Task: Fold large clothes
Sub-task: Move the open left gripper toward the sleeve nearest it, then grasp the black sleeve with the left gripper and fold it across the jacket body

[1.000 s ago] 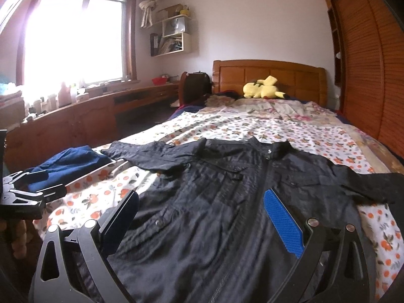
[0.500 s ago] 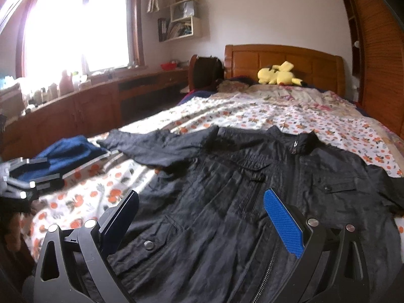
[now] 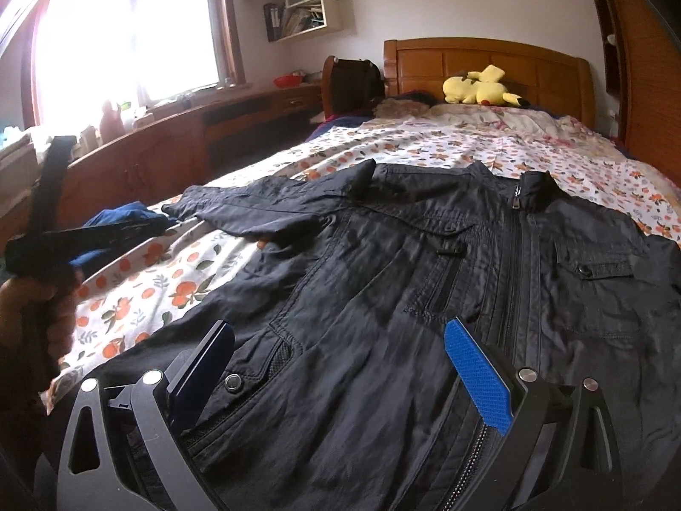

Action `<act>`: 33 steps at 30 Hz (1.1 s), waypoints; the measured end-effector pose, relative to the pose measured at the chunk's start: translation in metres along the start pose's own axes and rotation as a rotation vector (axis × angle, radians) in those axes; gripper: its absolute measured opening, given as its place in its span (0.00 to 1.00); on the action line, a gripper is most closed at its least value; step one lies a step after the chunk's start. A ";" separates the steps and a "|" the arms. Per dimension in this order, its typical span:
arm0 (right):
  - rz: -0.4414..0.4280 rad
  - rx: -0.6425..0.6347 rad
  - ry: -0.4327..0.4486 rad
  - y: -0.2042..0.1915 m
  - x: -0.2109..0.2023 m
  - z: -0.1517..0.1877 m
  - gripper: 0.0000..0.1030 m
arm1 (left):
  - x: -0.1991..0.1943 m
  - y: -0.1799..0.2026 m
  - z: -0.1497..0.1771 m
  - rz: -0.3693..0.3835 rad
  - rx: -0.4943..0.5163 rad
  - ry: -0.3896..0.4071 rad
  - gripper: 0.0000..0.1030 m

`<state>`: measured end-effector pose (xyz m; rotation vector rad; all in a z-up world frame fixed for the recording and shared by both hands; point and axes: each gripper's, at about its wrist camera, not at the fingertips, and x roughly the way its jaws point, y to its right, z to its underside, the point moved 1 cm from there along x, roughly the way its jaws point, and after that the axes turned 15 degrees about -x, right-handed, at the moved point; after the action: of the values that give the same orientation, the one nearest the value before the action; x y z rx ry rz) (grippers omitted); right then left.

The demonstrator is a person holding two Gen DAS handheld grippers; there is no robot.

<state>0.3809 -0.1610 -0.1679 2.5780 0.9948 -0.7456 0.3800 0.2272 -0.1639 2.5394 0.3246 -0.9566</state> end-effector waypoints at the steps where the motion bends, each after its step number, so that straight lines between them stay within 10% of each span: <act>1: 0.002 0.000 0.000 0.000 0.000 0.000 0.93 | 0.008 -0.003 -0.005 0.004 -0.012 -0.015 0.79; 17: -0.014 0.022 -0.007 0.005 0.004 0.002 0.93 | 0.117 -0.037 -0.063 -0.144 -0.090 -0.097 0.78; 25: -0.013 0.028 -0.003 0.006 0.003 0.002 0.93 | 0.142 -0.041 -0.083 -0.180 -0.177 -0.160 0.45; 33: 0.018 0.008 0.013 0.003 -0.006 0.002 0.93 | 0.148 -0.046 -0.087 -0.208 -0.240 -0.205 0.45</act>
<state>0.3787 -0.1671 -0.1659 2.5985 0.9727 -0.7301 0.5231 0.3185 -0.2172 2.2003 0.6114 -1.1679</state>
